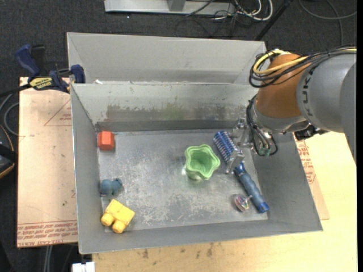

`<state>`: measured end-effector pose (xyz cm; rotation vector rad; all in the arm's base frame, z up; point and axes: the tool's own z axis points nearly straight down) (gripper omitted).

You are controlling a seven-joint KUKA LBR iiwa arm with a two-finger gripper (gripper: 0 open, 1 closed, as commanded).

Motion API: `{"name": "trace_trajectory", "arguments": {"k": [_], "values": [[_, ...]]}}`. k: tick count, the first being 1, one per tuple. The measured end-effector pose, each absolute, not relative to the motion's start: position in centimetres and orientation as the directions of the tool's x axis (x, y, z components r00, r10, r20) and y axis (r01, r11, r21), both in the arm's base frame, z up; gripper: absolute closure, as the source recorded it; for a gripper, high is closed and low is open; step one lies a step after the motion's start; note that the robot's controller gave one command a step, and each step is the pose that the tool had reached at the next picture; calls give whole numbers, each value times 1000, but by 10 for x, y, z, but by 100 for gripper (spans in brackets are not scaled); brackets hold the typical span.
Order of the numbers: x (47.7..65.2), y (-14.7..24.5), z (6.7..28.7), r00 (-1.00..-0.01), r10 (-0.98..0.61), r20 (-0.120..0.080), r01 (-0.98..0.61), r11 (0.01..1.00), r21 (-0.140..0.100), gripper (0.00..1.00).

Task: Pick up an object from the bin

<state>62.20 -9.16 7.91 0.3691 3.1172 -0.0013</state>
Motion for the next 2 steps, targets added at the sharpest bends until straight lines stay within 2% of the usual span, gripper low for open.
{"name": "trace_trajectory", "arguments": {"k": [1,2], "values": [[623,-91,80,-972,235,-3,235,972,1,100],[624,-90,123,-972,234,-5,234,972,2,100]]}}
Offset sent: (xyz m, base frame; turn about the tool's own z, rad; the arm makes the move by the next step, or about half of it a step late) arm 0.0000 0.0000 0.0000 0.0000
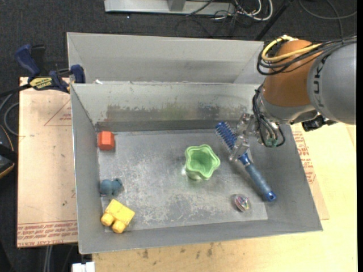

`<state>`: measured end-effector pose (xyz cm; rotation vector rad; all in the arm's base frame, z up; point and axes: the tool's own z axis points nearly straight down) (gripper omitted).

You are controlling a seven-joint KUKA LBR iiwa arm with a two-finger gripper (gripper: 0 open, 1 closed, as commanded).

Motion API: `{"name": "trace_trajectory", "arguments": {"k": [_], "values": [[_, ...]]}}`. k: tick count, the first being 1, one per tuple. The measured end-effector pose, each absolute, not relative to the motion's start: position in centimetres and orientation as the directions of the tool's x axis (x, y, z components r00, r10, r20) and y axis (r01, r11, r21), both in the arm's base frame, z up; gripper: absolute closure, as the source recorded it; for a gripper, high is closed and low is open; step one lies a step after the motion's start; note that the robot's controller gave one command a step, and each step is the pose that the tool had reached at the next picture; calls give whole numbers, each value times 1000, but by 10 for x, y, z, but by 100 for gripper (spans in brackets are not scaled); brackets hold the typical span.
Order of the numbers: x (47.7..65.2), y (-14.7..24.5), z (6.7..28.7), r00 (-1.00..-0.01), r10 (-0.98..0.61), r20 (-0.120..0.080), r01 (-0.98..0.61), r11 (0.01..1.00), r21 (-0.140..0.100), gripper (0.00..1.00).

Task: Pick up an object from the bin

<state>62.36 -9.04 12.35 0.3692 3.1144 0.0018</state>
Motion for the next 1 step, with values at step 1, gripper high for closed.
{"name": "trace_trajectory", "arguments": {"k": [1], "values": [[625,-90,163,-973,233,-6,233,973,2,100]]}}
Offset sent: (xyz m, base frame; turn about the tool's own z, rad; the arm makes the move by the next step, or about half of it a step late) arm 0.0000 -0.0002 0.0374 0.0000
